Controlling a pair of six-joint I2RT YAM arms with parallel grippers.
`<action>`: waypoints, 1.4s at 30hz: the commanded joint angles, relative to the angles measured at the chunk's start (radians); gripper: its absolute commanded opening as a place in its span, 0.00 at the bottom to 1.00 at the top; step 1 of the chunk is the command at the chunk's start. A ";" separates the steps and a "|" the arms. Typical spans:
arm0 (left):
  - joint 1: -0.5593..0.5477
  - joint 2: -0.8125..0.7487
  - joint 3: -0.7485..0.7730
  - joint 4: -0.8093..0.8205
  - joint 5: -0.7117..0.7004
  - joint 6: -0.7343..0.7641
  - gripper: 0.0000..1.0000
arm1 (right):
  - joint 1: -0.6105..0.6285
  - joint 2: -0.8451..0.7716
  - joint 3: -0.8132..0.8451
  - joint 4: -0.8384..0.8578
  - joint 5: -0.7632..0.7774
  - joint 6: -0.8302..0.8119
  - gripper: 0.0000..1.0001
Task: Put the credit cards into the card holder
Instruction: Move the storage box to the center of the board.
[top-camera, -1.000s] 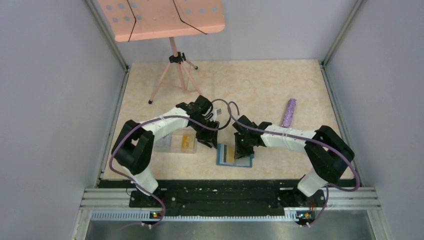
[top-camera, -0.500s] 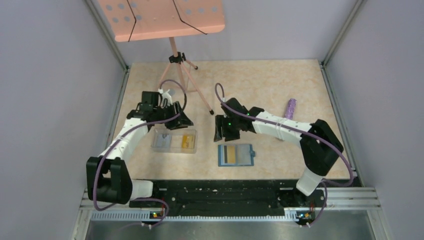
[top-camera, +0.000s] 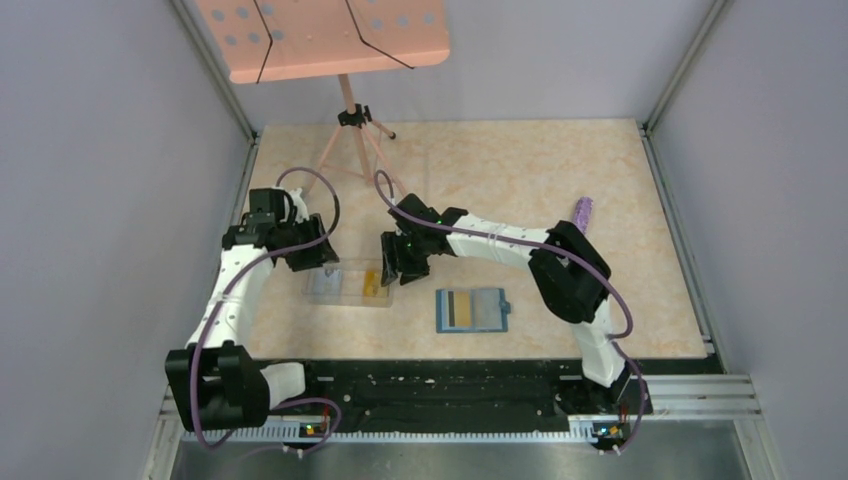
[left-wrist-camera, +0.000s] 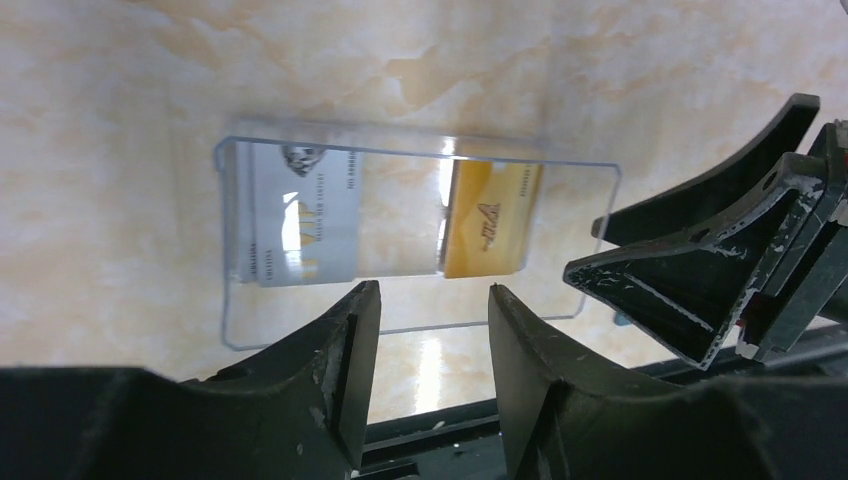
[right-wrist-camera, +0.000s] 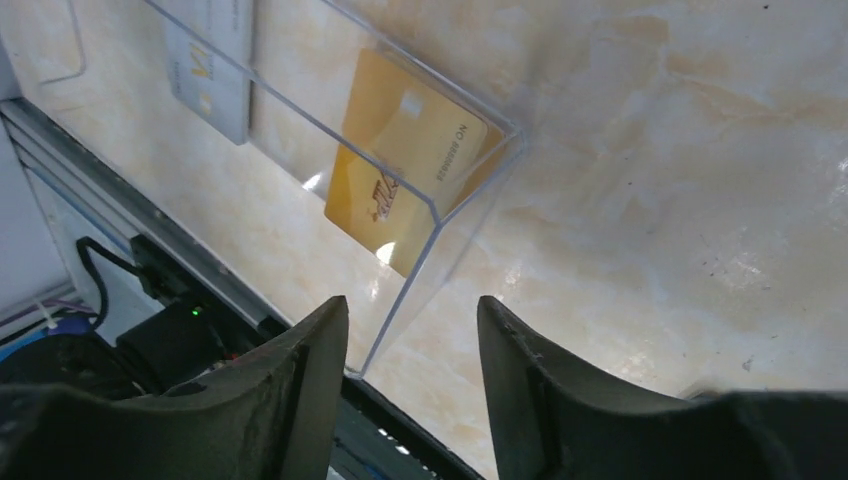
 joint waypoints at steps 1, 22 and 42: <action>0.005 -0.027 0.054 -0.058 -0.127 0.078 0.50 | 0.009 0.045 0.102 -0.107 0.041 -0.018 0.45; 0.004 0.037 0.053 -0.081 -0.188 0.057 0.51 | -0.011 0.025 0.249 -0.410 0.381 -0.152 0.00; 0.010 0.398 0.096 -0.076 -0.079 0.061 0.15 | -0.091 -0.266 0.007 -0.221 0.165 -0.031 0.33</action>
